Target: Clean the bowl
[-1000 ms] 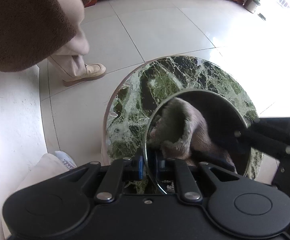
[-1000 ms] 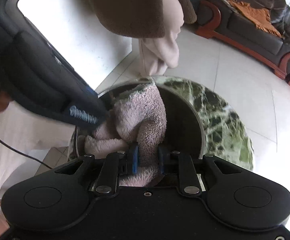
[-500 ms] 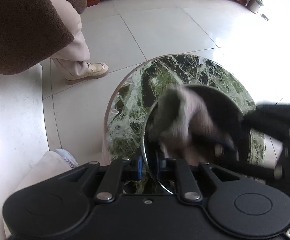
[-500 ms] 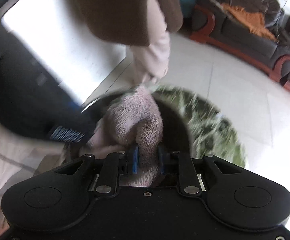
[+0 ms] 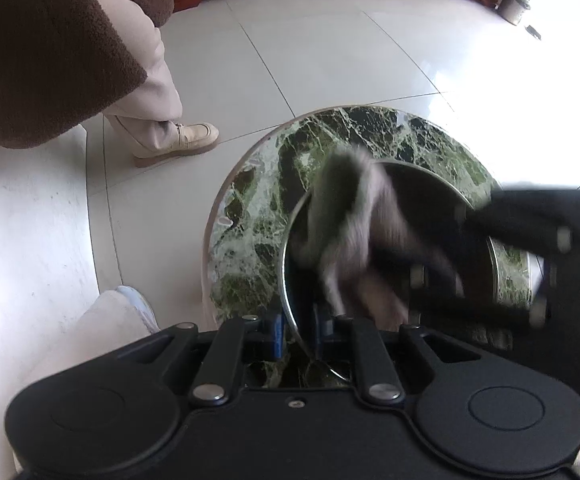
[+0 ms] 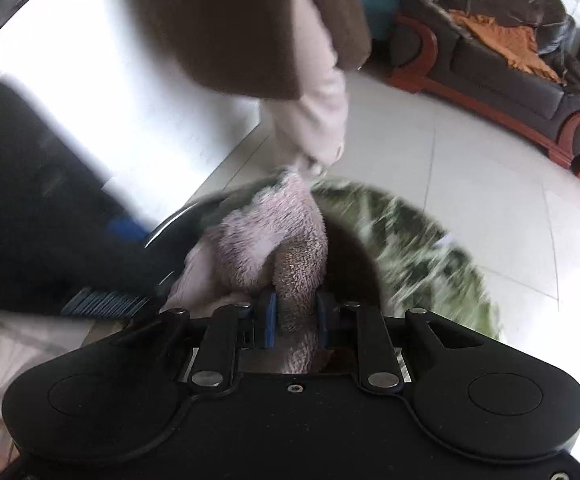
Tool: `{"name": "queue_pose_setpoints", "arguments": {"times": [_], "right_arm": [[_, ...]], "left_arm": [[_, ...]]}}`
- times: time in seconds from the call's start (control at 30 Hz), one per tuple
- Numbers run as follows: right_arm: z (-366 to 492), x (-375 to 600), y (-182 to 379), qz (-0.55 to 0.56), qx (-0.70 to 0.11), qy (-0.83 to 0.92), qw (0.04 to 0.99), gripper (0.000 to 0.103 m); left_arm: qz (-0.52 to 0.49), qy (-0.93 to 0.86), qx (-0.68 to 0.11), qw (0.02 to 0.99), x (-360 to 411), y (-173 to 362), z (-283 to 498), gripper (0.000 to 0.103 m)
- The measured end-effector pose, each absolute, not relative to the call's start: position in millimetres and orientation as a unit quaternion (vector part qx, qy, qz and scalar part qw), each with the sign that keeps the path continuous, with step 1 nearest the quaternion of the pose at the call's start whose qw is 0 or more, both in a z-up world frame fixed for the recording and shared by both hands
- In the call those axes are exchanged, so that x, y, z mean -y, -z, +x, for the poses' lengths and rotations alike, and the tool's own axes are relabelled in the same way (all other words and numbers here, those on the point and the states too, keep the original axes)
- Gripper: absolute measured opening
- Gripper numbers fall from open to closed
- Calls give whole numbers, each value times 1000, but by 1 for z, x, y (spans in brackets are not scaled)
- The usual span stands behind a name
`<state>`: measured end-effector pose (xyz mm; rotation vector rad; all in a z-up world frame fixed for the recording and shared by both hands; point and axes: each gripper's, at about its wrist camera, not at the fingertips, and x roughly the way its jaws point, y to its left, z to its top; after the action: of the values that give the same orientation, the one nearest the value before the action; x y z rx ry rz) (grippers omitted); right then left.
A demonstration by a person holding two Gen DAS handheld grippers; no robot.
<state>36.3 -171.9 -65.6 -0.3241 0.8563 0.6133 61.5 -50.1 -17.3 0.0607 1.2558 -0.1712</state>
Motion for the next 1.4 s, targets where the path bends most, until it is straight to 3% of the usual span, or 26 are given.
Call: {"name": "queue_pose_setpoints", "arguments": {"times": [0.1,0.17,0.27,0.7,0.8,0.97,1.13,1.23,1.4], "right_arm": [[36,178,60,-148,-408,-298,850,25],[30,182,54,-143,-404,-299,853,36],[15,189,37,-140,-376,-291,869,44],[20,131,62,-346,-317,-393,791,43],[31,124,71,-360,-324,-405,775,44],[51,130,74,-292,-375,-384,792,50],[50,144,74,-242,-411,-345,808,44],[48,146,73,-217,-426,-334,812,31],[52,146,64,-189,-432,-342,813,19]], "left_arm": [[3,75,-589,804,43,16,64,13],[-6,73,-586,807,39,14,64,13],[-4,74,-576,814,35,9,65,13],[10,115,-583,804,32,15,74,13],[0,116,-589,800,31,19,78,13],[-12,112,-591,799,29,23,81,13],[-17,112,-590,799,27,23,83,13],[-17,110,-590,799,28,24,84,13],[-17,109,-589,800,30,24,83,13]]}}
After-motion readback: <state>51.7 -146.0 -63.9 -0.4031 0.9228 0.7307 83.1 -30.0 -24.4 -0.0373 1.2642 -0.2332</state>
